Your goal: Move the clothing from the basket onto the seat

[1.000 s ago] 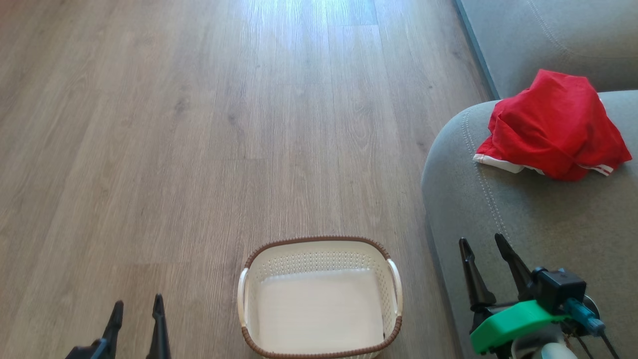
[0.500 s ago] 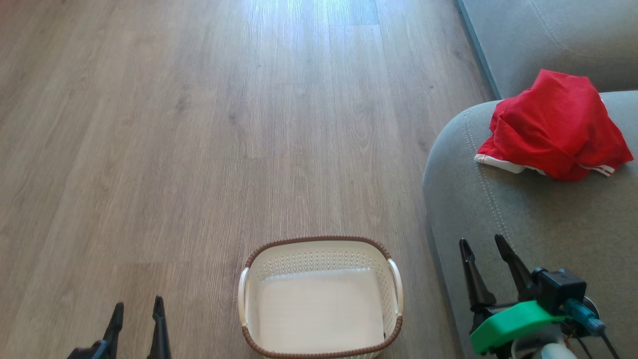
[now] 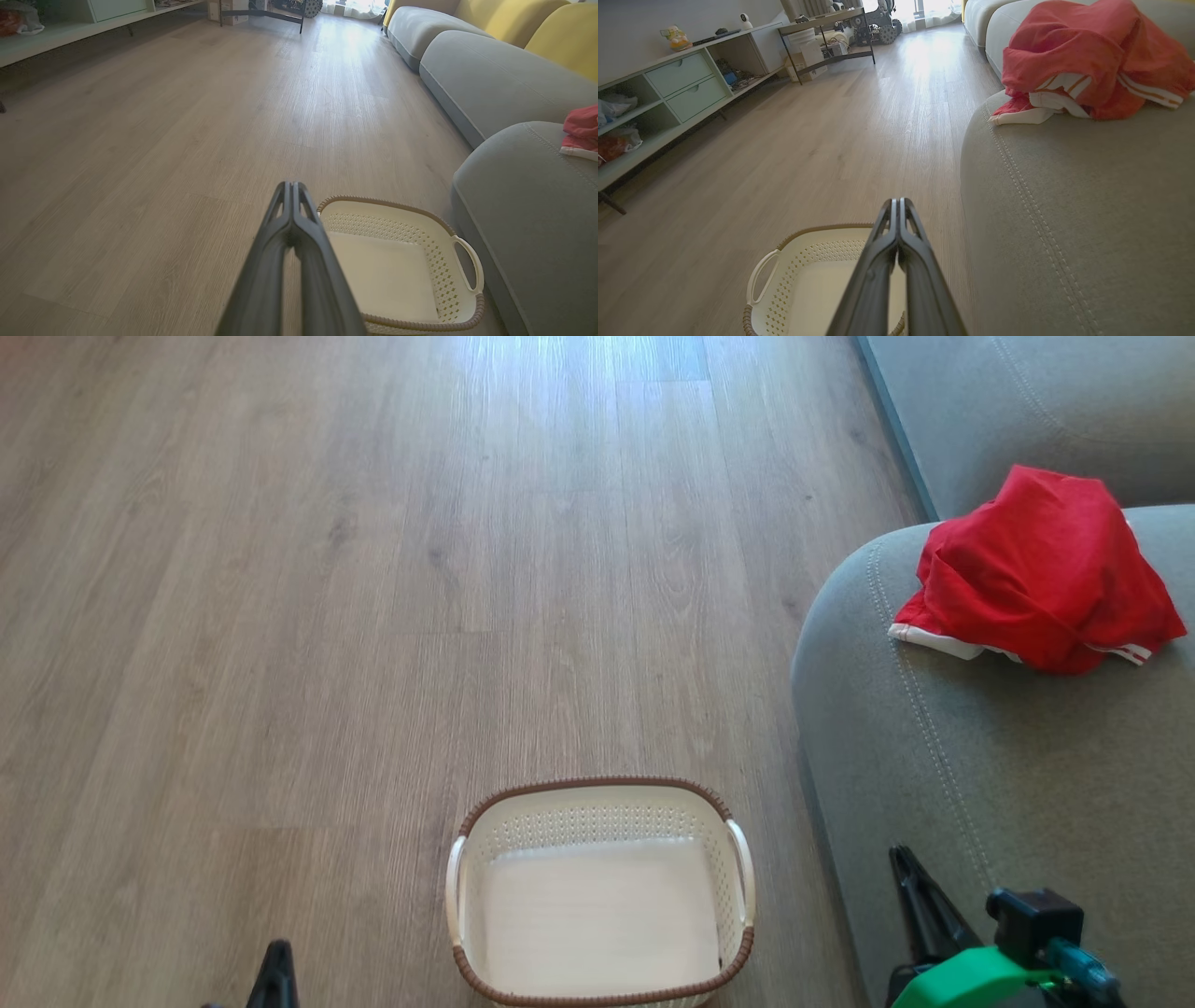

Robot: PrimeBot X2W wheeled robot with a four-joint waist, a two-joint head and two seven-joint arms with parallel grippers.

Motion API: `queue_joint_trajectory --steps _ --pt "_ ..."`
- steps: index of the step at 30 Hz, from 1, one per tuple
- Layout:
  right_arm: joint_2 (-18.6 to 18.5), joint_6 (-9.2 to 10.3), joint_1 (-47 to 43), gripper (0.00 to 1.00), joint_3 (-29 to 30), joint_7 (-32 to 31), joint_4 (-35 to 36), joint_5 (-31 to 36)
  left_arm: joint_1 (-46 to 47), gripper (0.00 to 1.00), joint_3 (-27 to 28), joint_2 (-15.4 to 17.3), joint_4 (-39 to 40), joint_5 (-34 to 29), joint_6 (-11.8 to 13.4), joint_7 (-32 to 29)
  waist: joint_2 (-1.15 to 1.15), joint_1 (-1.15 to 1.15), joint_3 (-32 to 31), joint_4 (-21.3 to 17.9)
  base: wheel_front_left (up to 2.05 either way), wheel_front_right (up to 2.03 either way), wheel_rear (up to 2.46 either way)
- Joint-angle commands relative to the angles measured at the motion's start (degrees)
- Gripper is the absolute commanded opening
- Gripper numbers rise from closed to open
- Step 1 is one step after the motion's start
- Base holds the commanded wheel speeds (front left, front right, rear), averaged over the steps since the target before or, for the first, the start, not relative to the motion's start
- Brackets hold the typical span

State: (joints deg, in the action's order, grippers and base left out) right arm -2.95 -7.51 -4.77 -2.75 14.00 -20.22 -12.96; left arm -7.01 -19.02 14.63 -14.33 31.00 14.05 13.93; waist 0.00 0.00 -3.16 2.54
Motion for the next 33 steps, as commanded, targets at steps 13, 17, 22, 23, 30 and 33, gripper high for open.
queue_joint_trajectory --steps 13,17,22,23,30,33 --pt "-0.11 0.0 3.08 0.0 1.03 -2.14 2.3 -9.4 2.34 0.0 3.59 -0.56 1.8 7.09 -2.0 -2.27 0.0 0.0 0.33 -0.28 0.0 0.0 0.0" --pt "-0.15 0.0 3.42 0.0 1.28 -2.77 2.4 -12.01 2.73 0.0 4.38 -0.95 1.91 9.08 -2.55 -2.92 0.0 0.0 0.42 -0.36 0.0 0.0 0.0" --pt "-0.21 0.0 3.84 0.0 1.58 -3.54 2.53 -15.25 3.22 0.0 5.37 -1.44 2.07 11.56 -3.22 -3.72 0.0 0.0 0.54 -0.47 0.0 0.0 0.0" --pt "-0.22 0.0 3.92 0.0 1.63 -3.7 2.56 -15.91 3.32 0.0 5.57 -1.54 2.1 12.05 -3.35 -3.88 0.0 0.0 0.57 -0.49 0.0 0.0 0.0" --pt "-0.33 0.01 4.51 0.0 2.03 -4.77 2.75 -20.5 3.99 0.0 6.96 -2.24 2.32 15.54 -4.29 -5.02 0.0 0.0 0.74 -0.63 0.0 0.0 0.0" --pt "-0.38 0.01 4.76 0.0 2.19 -5.22 2.83 -22.48 4.28 0.0 7.55 -2.54 2.42 17.03 -4.69 -5.51 0.0 0.0 0.81 -0.7 0.0 0.0 0.0"
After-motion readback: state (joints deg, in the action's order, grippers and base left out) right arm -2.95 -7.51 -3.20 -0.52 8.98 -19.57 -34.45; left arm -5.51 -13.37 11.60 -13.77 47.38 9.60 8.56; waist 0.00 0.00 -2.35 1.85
